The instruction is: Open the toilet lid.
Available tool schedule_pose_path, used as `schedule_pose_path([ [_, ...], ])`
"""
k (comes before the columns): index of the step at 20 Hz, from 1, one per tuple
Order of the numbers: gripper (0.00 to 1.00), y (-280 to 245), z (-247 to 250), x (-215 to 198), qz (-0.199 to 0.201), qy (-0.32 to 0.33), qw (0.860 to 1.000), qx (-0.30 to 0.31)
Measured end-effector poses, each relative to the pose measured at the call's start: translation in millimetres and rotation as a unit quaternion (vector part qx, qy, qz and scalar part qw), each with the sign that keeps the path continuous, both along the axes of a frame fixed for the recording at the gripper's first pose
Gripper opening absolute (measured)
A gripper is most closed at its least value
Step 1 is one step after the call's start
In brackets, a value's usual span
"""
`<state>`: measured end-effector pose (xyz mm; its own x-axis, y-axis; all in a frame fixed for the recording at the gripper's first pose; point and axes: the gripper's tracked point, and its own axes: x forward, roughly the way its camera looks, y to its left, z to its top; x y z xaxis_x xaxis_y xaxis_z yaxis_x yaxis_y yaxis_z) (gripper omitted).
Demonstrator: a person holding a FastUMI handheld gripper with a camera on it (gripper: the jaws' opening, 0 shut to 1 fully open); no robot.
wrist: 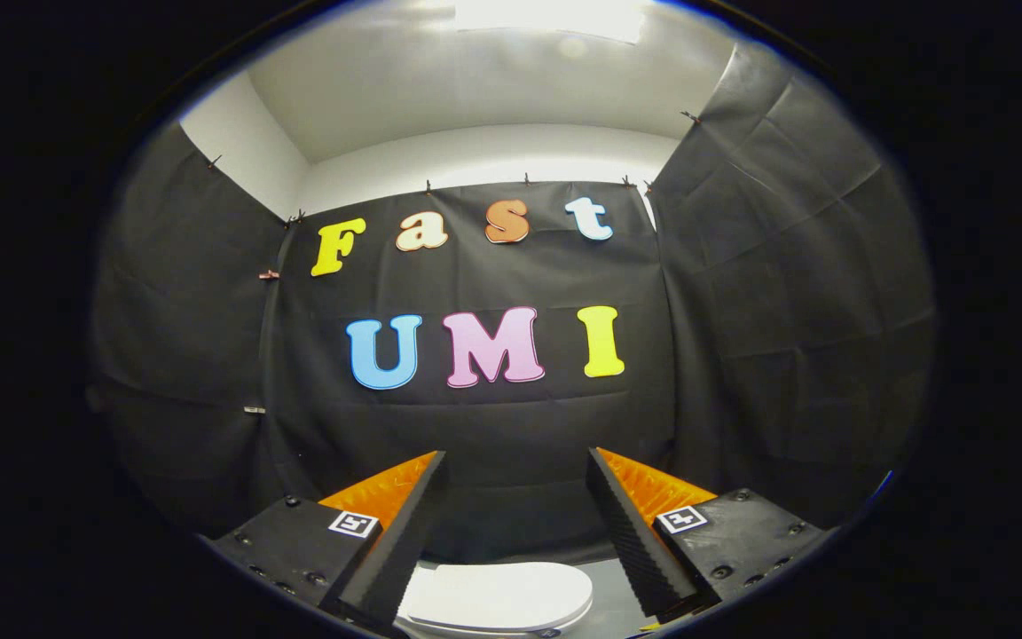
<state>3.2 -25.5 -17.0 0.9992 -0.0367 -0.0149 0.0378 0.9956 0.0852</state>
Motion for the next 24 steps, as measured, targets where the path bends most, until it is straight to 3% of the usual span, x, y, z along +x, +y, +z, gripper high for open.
schedule_pose_path([
  [10, 0.98, -26, -84, 12, -0.035, 0.071, 0.995, 0.065],
  [15, 0.96, -43, -149, 21, -0.054, 0.124, 0.984, 0.116],
  [18, 0.96, -55, -201, 25, -0.064, 0.158, 0.972, 0.161],
  [24, 0.96, -75, -297, 12, -0.090, 0.231, 0.934, 0.258],
])
